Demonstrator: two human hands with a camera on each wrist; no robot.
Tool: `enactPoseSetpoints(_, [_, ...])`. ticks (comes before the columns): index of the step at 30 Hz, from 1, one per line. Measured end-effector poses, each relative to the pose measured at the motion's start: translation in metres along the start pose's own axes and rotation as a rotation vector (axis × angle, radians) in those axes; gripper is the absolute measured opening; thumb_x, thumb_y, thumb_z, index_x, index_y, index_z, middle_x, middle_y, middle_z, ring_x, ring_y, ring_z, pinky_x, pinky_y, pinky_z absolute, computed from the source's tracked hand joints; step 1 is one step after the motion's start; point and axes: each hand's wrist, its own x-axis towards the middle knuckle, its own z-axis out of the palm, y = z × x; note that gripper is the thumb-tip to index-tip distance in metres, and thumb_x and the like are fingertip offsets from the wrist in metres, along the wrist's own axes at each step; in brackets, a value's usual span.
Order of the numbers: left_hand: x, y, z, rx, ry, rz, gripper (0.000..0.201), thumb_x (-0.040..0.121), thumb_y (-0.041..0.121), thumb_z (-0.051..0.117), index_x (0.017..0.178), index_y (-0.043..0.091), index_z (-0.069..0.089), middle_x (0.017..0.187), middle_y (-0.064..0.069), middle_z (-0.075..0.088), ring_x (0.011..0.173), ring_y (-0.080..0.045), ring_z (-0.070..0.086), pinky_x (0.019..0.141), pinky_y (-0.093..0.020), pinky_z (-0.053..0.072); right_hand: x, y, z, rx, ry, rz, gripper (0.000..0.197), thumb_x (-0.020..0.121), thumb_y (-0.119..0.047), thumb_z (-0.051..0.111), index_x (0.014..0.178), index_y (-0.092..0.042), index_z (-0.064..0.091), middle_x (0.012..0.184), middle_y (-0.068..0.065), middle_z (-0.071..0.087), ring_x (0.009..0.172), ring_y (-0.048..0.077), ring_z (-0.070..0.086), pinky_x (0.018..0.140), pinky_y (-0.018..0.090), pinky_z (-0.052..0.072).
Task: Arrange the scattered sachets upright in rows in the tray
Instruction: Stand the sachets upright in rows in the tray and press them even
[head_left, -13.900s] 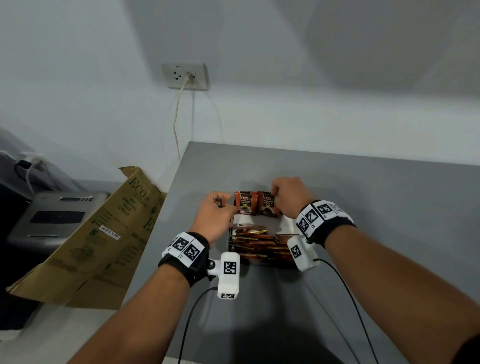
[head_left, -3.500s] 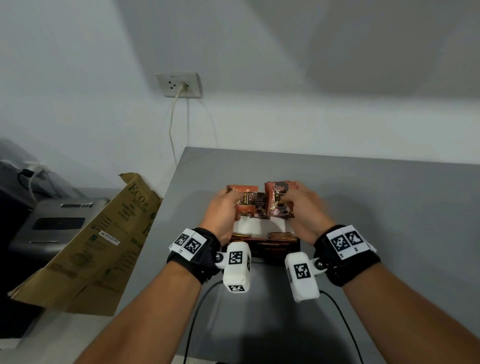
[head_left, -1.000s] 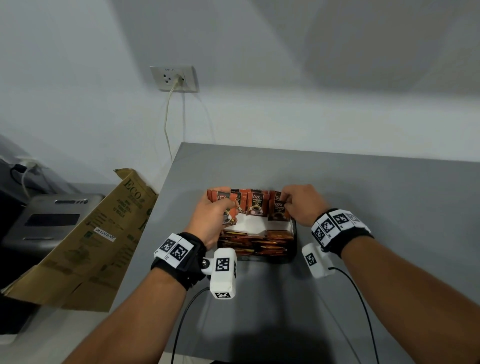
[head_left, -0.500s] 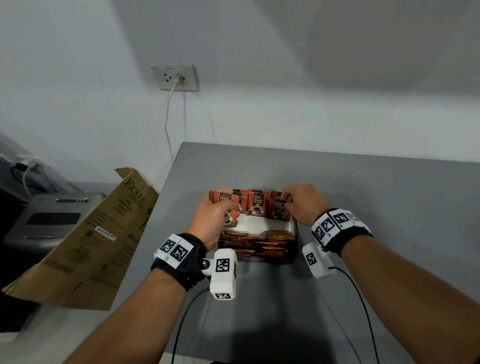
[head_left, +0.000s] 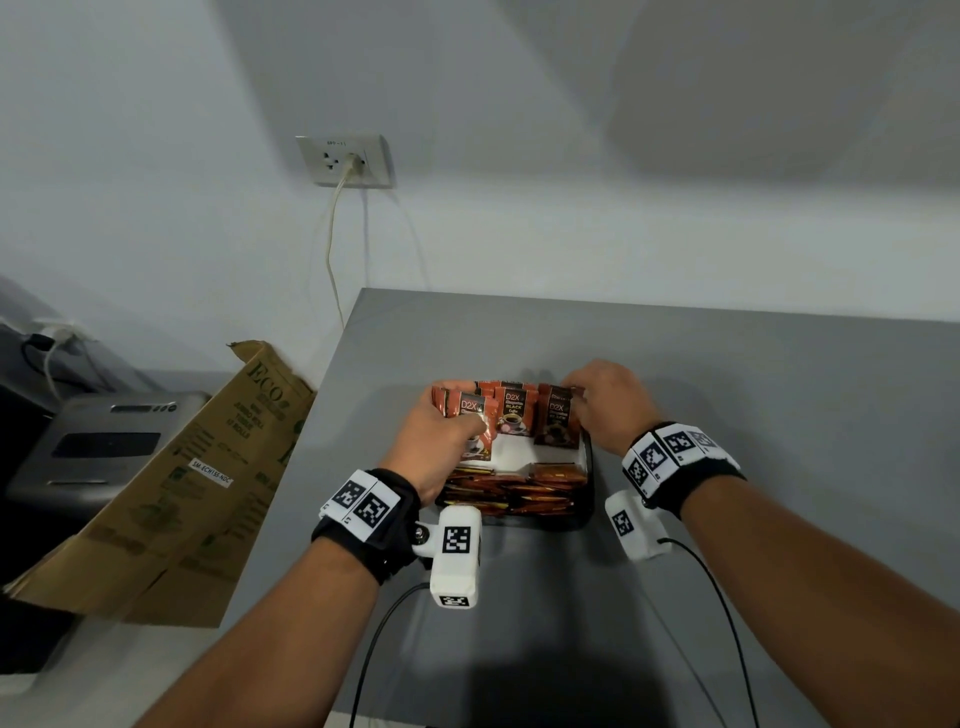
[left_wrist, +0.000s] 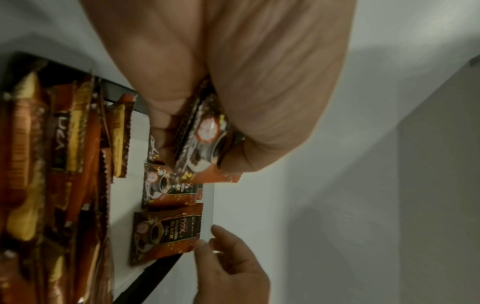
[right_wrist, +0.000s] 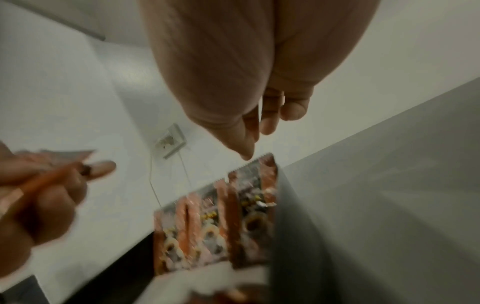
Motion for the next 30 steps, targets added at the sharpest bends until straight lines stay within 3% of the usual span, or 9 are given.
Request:
enactPoseSetpoints(3, [0.005, -0.008, 0.003, 0.053, -0.026, 0.015, 0.046, 0.078, -0.016, 0.068, 0.116, 0.009, 0.058, 0.094, -0.010, 0.071, 0.073, -0.014, 0.068, 0.066, -0.029, 0.056, -0.007, -0.018, -0.018, 0.187, 0.040, 0.019, 0.022, 0.089, -0.015, 0.065, 0.109, -0.017, 0.072, 0.101, -0.007, 0.062, 0.086, 0.006, 0.055, 0.078, 0.017, 0.040])
enactPoseSetpoints(5, [0.007, -0.009, 0.009, 0.056, -0.072, 0.023, 0.056, 0.071, -0.014, 0.076, 0.119, 0.009, 0.057, 0.100, -0.014, 0.071, 0.079, -0.018, 0.068, 0.068, -0.031, 0.055, -0.013, -0.039, -0.030, 0.393, -0.061, -0.004, 0.021, 0.086, -0.017, 0.069, 0.105, -0.022, 0.073, 0.095, -0.013, 0.068, 0.081, -0.001, 0.061, 0.071, 0.010, 0.045])
enactPoseSetpoints(8, [0.009, -0.006, 0.018, 0.038, -0.117, 0.025, 0.067, 0.056, -0.003, 0.081, 0.118, 0.012, 0.057, 0.099, -0.013, 0.068, 0.081, -0.021, 0.066, 0.069, -0.033, 0.053, -0.015, -0.058, -0.037, 0.528, -0.197, -0.055, 0.020, 0.081, -0.013, 0.075, 0.096, -0.025, 0.074, 0.087, -0.009, 0.074, 0.079, 0.001, 0.069, 0.072, 0.013, 0.052])
enactPoseSetpoints(10, [0.011, -0.004, 0.020, 0.043, -0.082, 0.029, 0.064, 0.057, 0.005, 0.082, 0.114, 0.015, 0.057, 0.097, -0.011, 0.068, 0.079, -0.021, 0.066, 0.068, -0.035, 0.054, -0.011, -0.058, -0.040, 0.485, -0.156, -0.059, 0.020, 0.081, -0.008, 0.074, 0.089, -0.026, 0.074, 0.083, -0.009, 0.074, 0.075, 0.002, 0.069, 0.069, 0.011, 0.051])
enactPoseSetpoints(12, [0.013, -0.003, 0.016, 0.083, 0.001, 0.026, 0.052, 0.068, 0.014, 0.084, 0.113, 0.019, 0.057, 0.099, -0.010, 0.070, 0.079, -0.021, 0.066, 0.067, -0.034, 0.053, -0.005, -0.050, -0.041, 0.424, -0.092, -0.024, 0.019, 0.082, -0.008, 0.073, 0.086, -0.027, 0.074, 0.079, -0.012, 0.073, 0.073, 0.000, 0.068, 0.067, 0.010, 0.048])
enactPoseSetpoints(15, [0.018, -0.007, 0.002, 0.067, 0.111, -0.021, 0.028, 0.087, 0.009, 0.069, 0.108, 0.022, 0.055, 0.100, -0.007, 0.067, 0.079, -0.018, 0.063, 0.069, -0.033, 0.051, 0.002, -0.031, -0.035, 0.294, -0.120, 0.049, 0.018, 0.084, -0.006, 0.068, 0.091, -0.021, 0.073, 0.075, -0.010, 0.074, 0.073, -0.001, 0.068, 0.070, 0.016, 0.053])
enactPoseSetpoints(18, [0.018, -0.012, -0.008, 0.074, 0.128, -0.029, 0.028, 0.087, 0.006, 0.065, 0.112, 0.017, 0.056, 0.097, -0.009, 0.066, 0.075, -0.017, 0.060, 0.066, -0.031, 0.051, 0.005, -0.018, -0.019, 0.176, -0.152, 0.099, 0.022, 0.084, -0.001, 0.063, 0.087, -0.021, 0.070, 0.082, -0.002, 0.075, 0.079, 0.011, 0.071, 0.078, 0.028, 0.059])
enactPoseSetpoints(24, [0.014, -0.017, -0.012, 0.054, 0.122, -0.043, 0.031, 0.088, 0.003, 0.065, 0.117, 0.011, 0.058, 0.091, -0.007, 0.063, 0.065, -0.013, 0.057, 0.058, -0.027, 0.050, 0.005, -0.013, -0.001, 0.033, -0.192, 0.120, 0.029, 0.084, -0.002, 0.059, 0.082, -0.031, 0.060, 0.095, 0.005, 0.073, 0.086, 0.024, 0.068, 0.079, 0.038, 0.059])
enactPoseSetpoints(30, [0.014, -0.019, -0.016, 0.072, 0.090, -0.048, 0.027, 0.089, 0.002, 0.063, 0.112, 0.015, 0.059, 0.091, -0.005, 0.065, 0.071, -0.014, 0.058, 0.061, -0.028, 0.051, 0.004, -0.008, 0.000, -0.005, -0.202, 0.108, 0.027, 0.084, -0.005, 0.057, 0.098, -0.024, 0.072, 0.100, 0.007, 0.071, 0.087, 0.025, 0.066, 0.081, 0.040, 0.059])
